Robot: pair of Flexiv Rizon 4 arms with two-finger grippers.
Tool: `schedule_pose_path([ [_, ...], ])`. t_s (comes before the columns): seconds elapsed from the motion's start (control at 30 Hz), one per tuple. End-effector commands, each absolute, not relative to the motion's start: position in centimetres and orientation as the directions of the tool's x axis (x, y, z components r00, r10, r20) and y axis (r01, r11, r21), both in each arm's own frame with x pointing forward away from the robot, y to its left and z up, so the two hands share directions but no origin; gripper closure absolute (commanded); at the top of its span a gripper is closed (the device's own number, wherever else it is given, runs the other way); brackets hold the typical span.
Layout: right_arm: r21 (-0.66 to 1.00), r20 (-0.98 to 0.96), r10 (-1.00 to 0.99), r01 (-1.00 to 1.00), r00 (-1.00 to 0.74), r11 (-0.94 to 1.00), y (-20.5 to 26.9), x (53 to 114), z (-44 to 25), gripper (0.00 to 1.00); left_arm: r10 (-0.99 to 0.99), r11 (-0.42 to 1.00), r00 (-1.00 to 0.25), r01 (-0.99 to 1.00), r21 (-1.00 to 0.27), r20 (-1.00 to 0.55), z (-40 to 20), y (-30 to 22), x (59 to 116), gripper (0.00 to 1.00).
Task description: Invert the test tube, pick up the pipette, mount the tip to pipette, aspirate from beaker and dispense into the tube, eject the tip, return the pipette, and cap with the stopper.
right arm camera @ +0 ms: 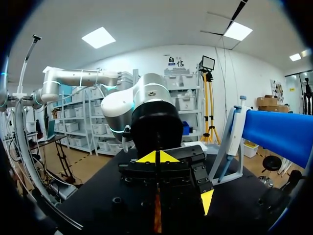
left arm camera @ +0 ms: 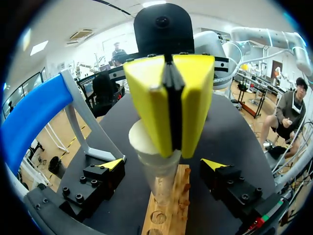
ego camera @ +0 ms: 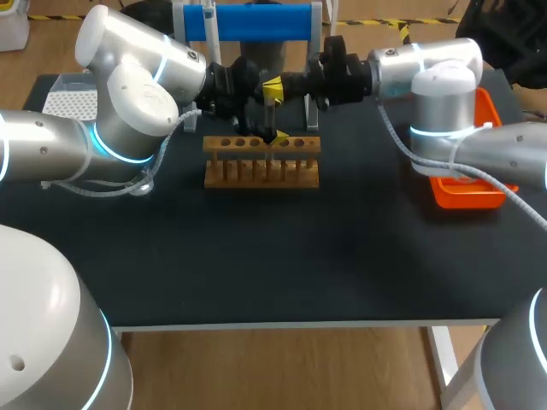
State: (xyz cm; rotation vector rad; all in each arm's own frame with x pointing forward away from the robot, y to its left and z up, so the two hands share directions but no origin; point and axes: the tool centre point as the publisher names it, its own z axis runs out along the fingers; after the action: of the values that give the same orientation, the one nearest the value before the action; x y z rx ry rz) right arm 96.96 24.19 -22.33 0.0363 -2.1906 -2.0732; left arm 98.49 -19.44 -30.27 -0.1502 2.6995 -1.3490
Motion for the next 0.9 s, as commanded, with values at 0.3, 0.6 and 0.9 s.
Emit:
schedule_pose_path([
  [0.3,0.994,0.092,-0.107,0.086,-0.99,0.067,24.3,97.1,-24.1,1.0,-0.14,0.597,-0.988,-0.034,-0.802,-0.063,-30.3,-19.4,98.6,0.0],
  [0.6,0.996,0.084,-0.104,0.081,-0.991,0.03,24.2,97.6,-22.7,1.0,-0.14,0.597,-0.988,-0.034,-0.802,-0.063,-30.3,-19.4,98.6,0.0],
  [0.9,0.999,0.05,-0.092,0.052,-0.994,-0.015,23.2,97.8,-20.6,1.0,-0.14,0.597,-0.988,-0.034,-0.802,-0.063,-30.3,-19.4,98.6,0.0],
])
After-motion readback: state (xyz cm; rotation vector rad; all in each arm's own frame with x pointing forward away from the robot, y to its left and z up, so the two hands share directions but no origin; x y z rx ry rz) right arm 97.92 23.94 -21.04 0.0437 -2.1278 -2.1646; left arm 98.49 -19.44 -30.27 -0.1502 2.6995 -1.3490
